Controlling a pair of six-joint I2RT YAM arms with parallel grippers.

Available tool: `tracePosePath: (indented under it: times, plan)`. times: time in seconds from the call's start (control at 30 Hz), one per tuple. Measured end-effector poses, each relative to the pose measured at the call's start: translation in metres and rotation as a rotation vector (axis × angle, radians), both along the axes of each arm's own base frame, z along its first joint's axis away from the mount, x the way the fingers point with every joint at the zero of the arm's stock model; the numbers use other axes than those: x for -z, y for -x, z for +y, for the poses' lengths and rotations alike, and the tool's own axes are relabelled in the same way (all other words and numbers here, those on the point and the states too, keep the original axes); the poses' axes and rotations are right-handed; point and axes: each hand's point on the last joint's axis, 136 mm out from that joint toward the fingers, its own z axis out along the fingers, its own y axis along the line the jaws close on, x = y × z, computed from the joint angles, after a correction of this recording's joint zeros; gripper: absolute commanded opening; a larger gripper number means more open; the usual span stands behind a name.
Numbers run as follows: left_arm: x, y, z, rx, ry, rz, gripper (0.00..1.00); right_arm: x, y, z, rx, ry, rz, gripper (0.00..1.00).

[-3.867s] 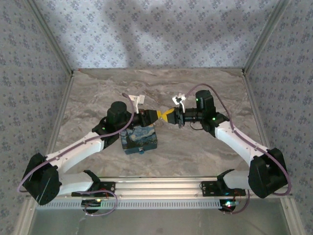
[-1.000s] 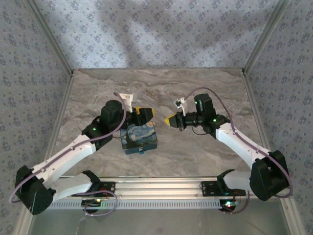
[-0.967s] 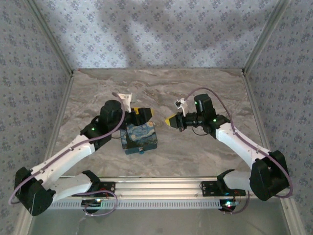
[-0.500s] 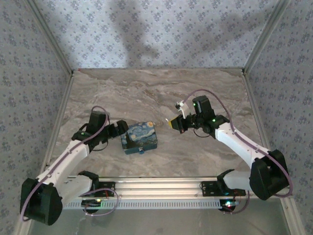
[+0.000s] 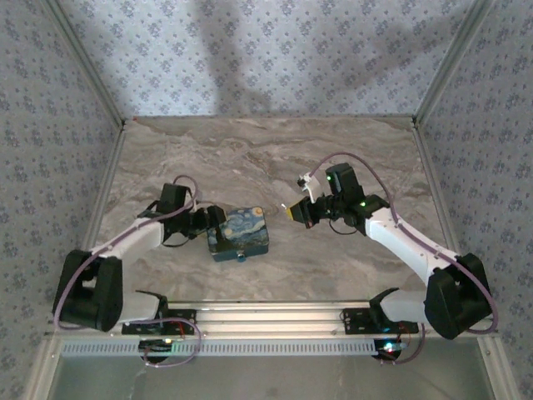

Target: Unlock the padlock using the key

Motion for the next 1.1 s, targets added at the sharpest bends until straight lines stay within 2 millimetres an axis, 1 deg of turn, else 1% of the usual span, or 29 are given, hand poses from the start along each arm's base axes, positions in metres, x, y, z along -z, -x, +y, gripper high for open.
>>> tracePosePath:
  times: [0.13,0.23,0.37,0.47,0.57,0.7,0.77,0.87,0.97,1.1]
  plan:
    - [-0.013,-0.023,-0.022,0.078,-0.005,-0.058,0.66,0.001,0.002,0.001,-0.005,0.004,0.002,0.0]
    - [-0.017,-0.04,-0.04,0.138,-0.013,-0.091,0.65,0.001,0.004,0.004,-0.011,0.003,0.005,0.0]
    - [-0.009,-0.059,-0.064,0.209,-0.037,-0.095,0.63,0.001,0.007,0.007,-0.011,0.0,0.019,0.0]
    - [-0.002,-0.069,-0.078,0.246,-0.045,-0.092,0.63,0.002,0.009,0.01,-0.007,-0.012,0.033,0.0]
    - [-0.003,-0.077,-0.088,0.269,-0.044,-0.106,0.64,0.007,0.014,0.015,-0.007,-0.021,0.059,0.0]
    - [-0.019,-0.089,-0.093,0.281,-0.04,-0.152,0.66,0.018,0.016,0.029,-0.007,-0.041,0.108,0.0]
    - [-0.027,-0.093,-0.093,0.283,-0.042,-0.177,0.68,0.026,0.014,0.04,-0.006,-0.055,0.135,0.0]
    - [-0.042,-0.092,-0.085,0.273,-0.058,-0.207,0.72,0.041,0.011,0.059,-0.009,-0.067,0.181,0.0]
    - [-0.068,-0.084,-0.066,0.227,-0.071,-0.27,0.75,0.055,0.007,0.077,-0.013,-0.072,0.223,0.0]
    - [-0.104,-0.061,-0.034,0.147,-0.09,-0.366,0.77,0.063,-0.003,0.099,-0.013,-0.097,0.249,0.0]
